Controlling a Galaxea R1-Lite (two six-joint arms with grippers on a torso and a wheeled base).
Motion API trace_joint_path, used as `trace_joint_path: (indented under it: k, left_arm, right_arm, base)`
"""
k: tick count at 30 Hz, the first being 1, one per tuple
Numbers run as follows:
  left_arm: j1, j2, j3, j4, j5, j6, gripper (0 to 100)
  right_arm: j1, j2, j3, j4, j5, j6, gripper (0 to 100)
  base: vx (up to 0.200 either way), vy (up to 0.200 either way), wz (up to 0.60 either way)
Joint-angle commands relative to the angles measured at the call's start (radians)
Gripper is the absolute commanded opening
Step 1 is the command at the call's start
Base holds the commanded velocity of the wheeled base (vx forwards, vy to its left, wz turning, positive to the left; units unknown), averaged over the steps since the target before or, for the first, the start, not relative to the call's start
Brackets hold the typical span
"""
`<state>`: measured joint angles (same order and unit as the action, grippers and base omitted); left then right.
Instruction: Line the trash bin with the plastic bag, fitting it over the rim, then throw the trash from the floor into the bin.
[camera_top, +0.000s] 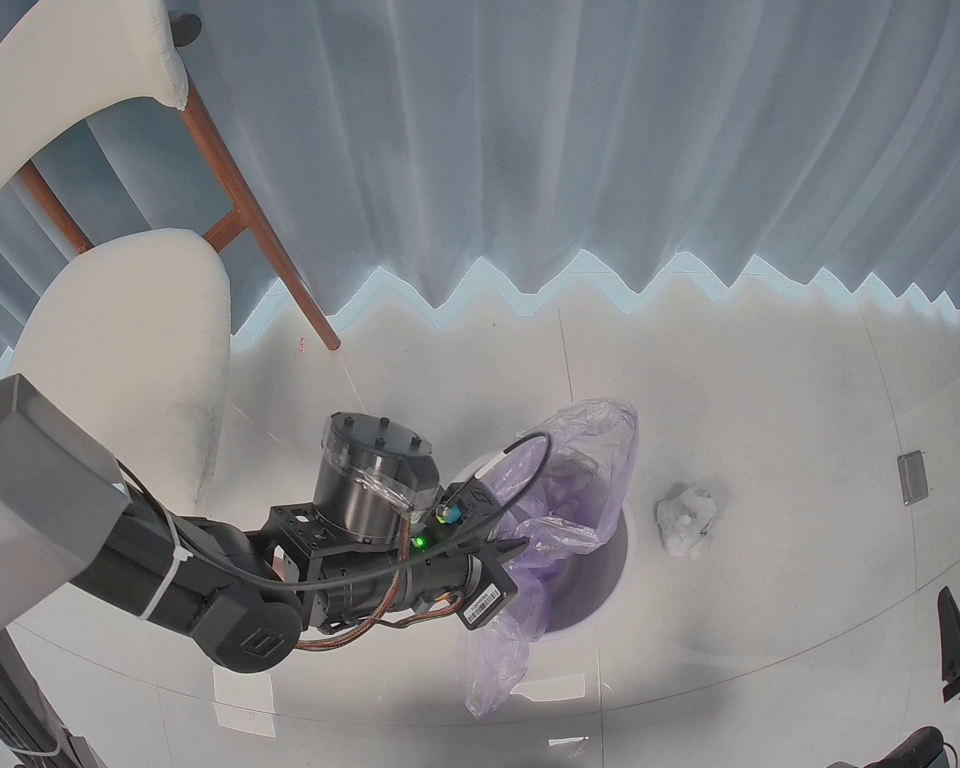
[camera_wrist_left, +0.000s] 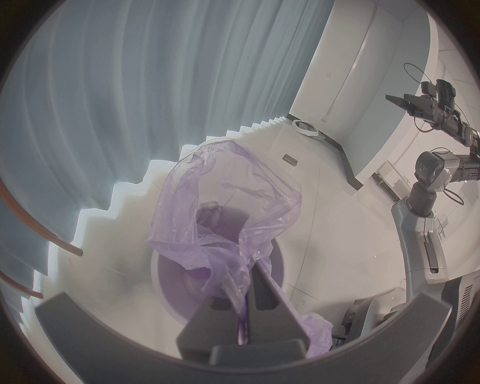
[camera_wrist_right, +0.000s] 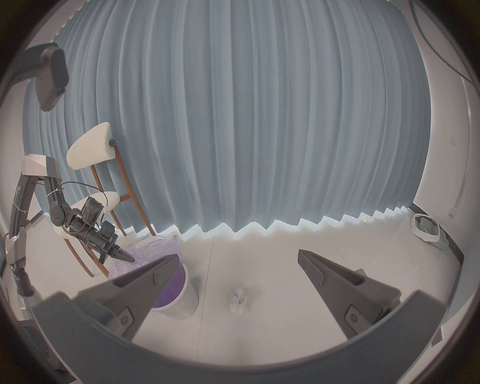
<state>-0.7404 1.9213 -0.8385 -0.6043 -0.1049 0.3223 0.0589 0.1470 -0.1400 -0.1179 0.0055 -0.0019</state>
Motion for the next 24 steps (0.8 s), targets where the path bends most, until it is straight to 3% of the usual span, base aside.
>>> trace_joint_path:
  k: [1,7,12,17,24]
  left_arm:
    - [-0.004,-0.004,0.002,0.001,0.002,-0.002,0]
    - [-0.011,-0.008,0.018,0.001,0.002,-0.002,0]
    - [-0.022,-0.011,0.019,0.003,0.007,-0.002,0]
    - [-0.034,-0.021,0.022,0.006,0.033,-0.002,0]
    - [-0.036,-0.021,0.032,0.001,0.033,-0.002,0]
  right_arm:
    - [0.002,-0.055,0.026,0.038,0.001,0.0,100]
    - [0.001,0.002,-0.052,0.07,0.001,0.005,100]
    - [0.004,0.152,-0.11,0.095,0.008,0.105,100]
    - [0.002,0.359,-0.148,0.096,0.085,0.264,100]
    - [0.004,0.529,-0.171,0.095,0.231,0.352,100]
  base:
    - [0.0,0.0,0.0]
    - [0.0,0.0,0.0]
    - [0.0,0.0,0.0]
    - [0.0,0.0,0.0]
    - [0.0,0.0,0.0]
